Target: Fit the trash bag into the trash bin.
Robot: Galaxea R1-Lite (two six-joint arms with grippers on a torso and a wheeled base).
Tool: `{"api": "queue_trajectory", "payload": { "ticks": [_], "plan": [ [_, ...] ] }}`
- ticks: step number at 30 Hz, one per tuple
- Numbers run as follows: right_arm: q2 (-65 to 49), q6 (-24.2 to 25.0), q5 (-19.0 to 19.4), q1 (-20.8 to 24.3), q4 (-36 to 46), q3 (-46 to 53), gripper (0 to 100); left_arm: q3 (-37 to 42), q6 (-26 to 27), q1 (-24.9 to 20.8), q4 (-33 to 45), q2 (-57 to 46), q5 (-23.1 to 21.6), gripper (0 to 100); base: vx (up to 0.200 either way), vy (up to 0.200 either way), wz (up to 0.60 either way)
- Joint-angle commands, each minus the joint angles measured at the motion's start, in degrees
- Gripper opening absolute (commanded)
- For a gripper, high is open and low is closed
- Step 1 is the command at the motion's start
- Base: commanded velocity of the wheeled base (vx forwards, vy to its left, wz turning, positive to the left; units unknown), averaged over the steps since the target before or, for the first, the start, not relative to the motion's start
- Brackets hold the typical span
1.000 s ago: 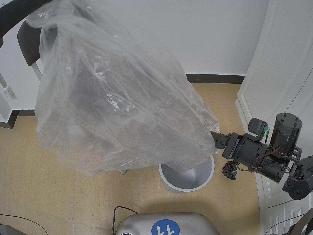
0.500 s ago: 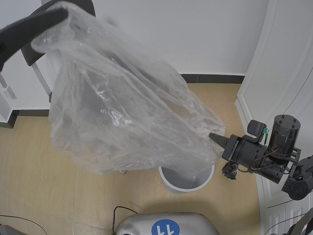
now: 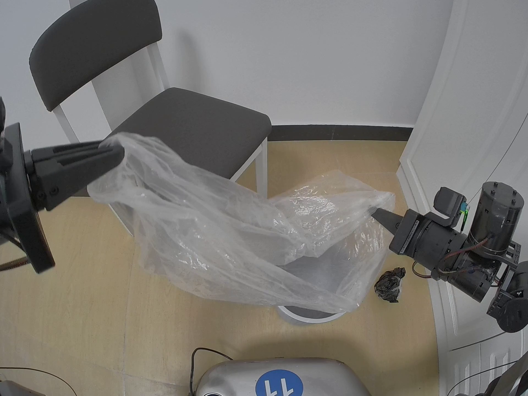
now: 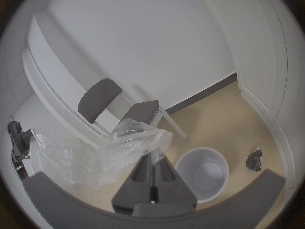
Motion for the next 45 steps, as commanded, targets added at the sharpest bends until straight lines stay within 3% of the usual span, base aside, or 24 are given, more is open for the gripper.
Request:
{"api": "queue_trajectory", "payload": {
  "ticks": [1, 13, 28, 31, 38, 45],
  "plan": [
    [-1.94, -0.34, -0.06, -0.07, 0.05, -0.15, 0, 0.92, -0.09, 0.64, 1.18, -0.08, 0.63, 0, 0.000, 0.000, 0.00],
    [-4.49, -2.89, -0.06, -0.07, 0.49, 0.21, 0, 5.31, -0.36, 1.70, 0.74, -0.17, 0.45, 0, 0.000, 0.000, 0.00],
    [-6.60, -7.11, -0.24, -0.07, 0.66, 1.35, 0, 8.48, -9.32, 1.70, 0.57, 3.17, 0.63, 0, 0.000, 0.000, 0.00],
    [-7.39, -9.04, -1.47, -0.07, 3.65, 0.47, 0, 10.76, -14.68, 1.61, -1.81, 4.32, 0.54, 0, 0.000, 0.000, 0.00],
    [-10.56, -9.04, -5.42, 0.64, 13.67, -3.05, 0, 15.77, -18.90, 3.28, -9.63, 6.95, 0.63, 0, 0.000, 0.000, 0.00],
    [-11.26, -9.13, -6.39, 0.72, 14.46, -3.05, 0, 20.70, -24.35, 3.46, -15.08, 7.74, 0.28, 0, 0.000, 0.000, 0.00]
  ]
}}
